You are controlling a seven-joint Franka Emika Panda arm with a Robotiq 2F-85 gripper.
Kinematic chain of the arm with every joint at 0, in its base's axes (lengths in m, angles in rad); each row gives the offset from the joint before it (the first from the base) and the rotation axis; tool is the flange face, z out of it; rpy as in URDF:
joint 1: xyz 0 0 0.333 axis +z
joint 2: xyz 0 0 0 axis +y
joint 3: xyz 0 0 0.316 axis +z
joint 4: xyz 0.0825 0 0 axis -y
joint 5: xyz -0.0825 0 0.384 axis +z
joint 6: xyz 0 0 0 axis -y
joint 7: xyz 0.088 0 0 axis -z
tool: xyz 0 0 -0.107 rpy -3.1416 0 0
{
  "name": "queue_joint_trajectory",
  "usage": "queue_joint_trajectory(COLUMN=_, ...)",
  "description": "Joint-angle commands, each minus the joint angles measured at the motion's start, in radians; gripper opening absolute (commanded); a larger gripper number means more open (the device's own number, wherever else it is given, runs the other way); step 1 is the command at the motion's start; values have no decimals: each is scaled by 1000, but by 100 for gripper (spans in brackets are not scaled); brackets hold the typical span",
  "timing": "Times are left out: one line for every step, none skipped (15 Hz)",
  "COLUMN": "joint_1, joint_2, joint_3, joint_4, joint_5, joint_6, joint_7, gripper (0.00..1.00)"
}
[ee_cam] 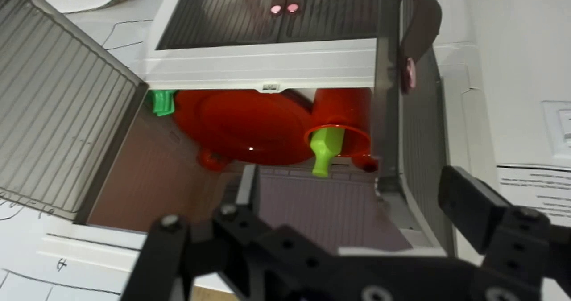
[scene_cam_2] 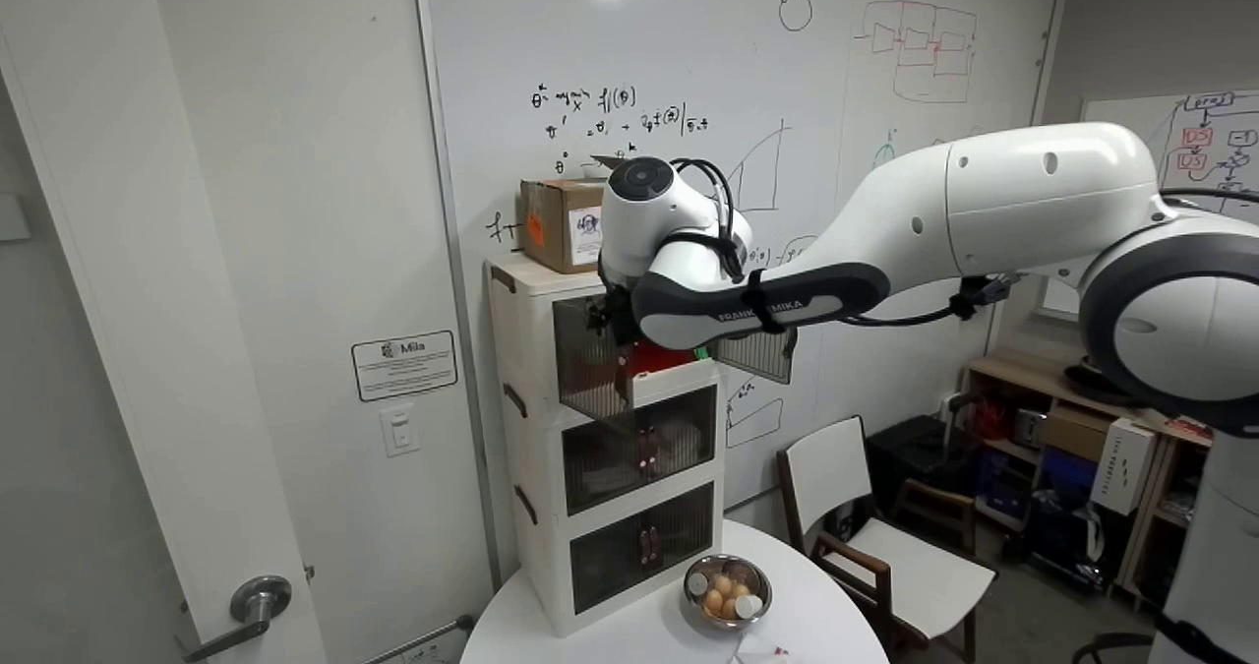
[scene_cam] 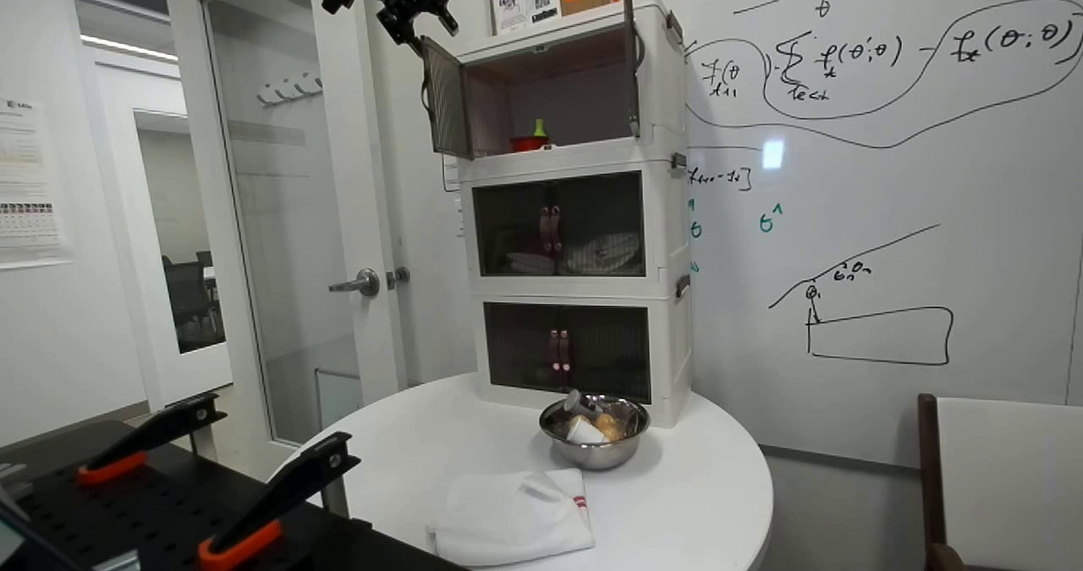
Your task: Close the left door on the topmost cabinet.
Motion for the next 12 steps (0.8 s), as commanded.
queue_joint_trajectory(joint_1=32, joint_2=19, joint_3=-27, joint_4=36, joint_5=-132, joint_6=-83, joint_7=129, gripper=100)
queue_joint_trajectory(joint_1=35, joint_2=19, joint_3=-28, joint_4=38, joint_5=-172, joint_6=-115, joint_7=177, gripper=100)
queue_joint_trajectory(joint_1=39, joint_2=20, joint_3=-27, joint_4=41, joint_5=-207, joint_6=-150, joint_7=216, gripper=100)
queue_joint_trajectory(joint_1=44, joint_2=20, joint_3=-24, joint_4=43, joint_5=-236, joint_6=-189, joint_7=252, gripper=100)
queue_joint_trajectory(joint_1=48, joint_2=21, joint_3=-20, joint_4=47, joint_5=-256, joint_6=-224, joint_7=280, gripper=100)
queue_joint_trajectory(joint_1=55, joint_2=26, joint_3=-15, joint_4=55, joint_5=-274, joint_6=-256, joint_7=305, gripper=100)
queue_joint_trajectory(joint_1=58, joint_2=29, joint_3=-14, joint_4=57, joint_5=-280, joint_6=-272, joint_7=323, gripper=100)
queue_joint_trajectory(joint_1=60, joint_2=30, joint_3=-14, joint_4=57, joint_5=-283, joint_6=-278, joint_7=334, gripper=100)
queue_joint_trajectory(joint_1=60, joint_2=32, joint_3=-15, joint_4=56, joint_5=-271, joint_6=-254, joint_7=339, gripper=100)
queue_joint_trajectory(joint_1=59, joint_2=34, joint_3=-14, joint_4=55, joint_5=-233, joint_6=-219, joint_7=331, gripper=100)
queue_joint_trajectory(joint_1=58, joint_2=35, joint_3=-13, joint_4=54, joint_5=-180, joint_6=-180, joint_7=311, gripper=100)
queue_joint_trajectory(joint_1=55, joint_2=34, joint_3=-11, joint_4=50, joint_5=-110, joint_6=-133, joint_7=289, gripper=100)
